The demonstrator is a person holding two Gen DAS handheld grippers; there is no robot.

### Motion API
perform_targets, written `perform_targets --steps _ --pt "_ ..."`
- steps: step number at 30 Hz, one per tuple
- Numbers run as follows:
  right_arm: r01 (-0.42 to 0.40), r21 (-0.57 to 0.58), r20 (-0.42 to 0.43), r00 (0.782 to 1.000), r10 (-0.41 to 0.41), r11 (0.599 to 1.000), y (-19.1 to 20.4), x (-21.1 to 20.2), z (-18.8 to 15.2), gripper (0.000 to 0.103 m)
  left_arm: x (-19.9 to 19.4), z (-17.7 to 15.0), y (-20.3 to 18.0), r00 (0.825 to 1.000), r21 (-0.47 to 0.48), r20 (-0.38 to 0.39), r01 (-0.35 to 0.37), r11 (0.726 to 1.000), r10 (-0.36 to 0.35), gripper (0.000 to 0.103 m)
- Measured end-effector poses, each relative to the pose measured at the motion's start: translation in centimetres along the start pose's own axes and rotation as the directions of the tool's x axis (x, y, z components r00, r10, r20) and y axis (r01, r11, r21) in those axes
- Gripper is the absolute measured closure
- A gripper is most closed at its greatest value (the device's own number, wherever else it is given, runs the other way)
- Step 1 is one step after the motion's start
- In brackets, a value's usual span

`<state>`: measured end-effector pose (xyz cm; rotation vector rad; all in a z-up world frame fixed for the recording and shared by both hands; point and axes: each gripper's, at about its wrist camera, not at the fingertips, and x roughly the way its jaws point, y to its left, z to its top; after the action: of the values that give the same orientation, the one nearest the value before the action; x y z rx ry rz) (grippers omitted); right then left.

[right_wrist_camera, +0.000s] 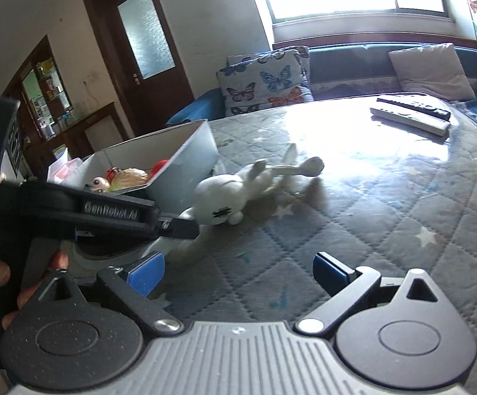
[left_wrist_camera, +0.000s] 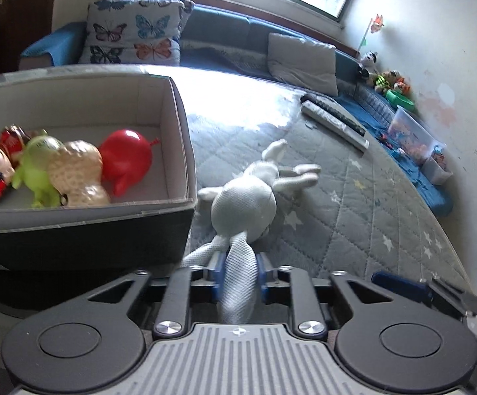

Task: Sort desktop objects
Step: 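Close the left gripper on the rabbit plush's leg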

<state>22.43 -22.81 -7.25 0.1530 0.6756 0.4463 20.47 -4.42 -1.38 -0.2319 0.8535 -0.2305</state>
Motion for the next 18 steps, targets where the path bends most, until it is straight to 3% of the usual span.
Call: perform_targets --steps 3,9,14,18 --pt "0.010 0.011 0.004 1.000 -0.010 1.000 -0.5 0.0 0.1 0.005 0.0 -0.5 0.2 1.000 0.007 -0.010 0.026 1.000 -0.026 0.095" --pt "0.020 0.023 0.002 1.000 -0.020 1.000 -1.0 0.0 0.2 0.005 -1.2 -1.7 0.6 0.992 0.015 -0.059 0.111 0.994 -0.110 0.096" --pt "-0.008 0.023 -0.008 1.000 0.008 1.000 -0.3 0.3 0.5 0.005 -3.3 -3.5 0.9 0.979 0.022 -0.104 0.178 0.984 -0.174 0.095" --pt "-0.051 0.019 -0.028 0.998 0.052 0.999 1.0 1.2 0.7 0.005 -4.9 -4.2 1.4 0.982 0.018 -0.094 0.164 0.986 -0.161 0.088"
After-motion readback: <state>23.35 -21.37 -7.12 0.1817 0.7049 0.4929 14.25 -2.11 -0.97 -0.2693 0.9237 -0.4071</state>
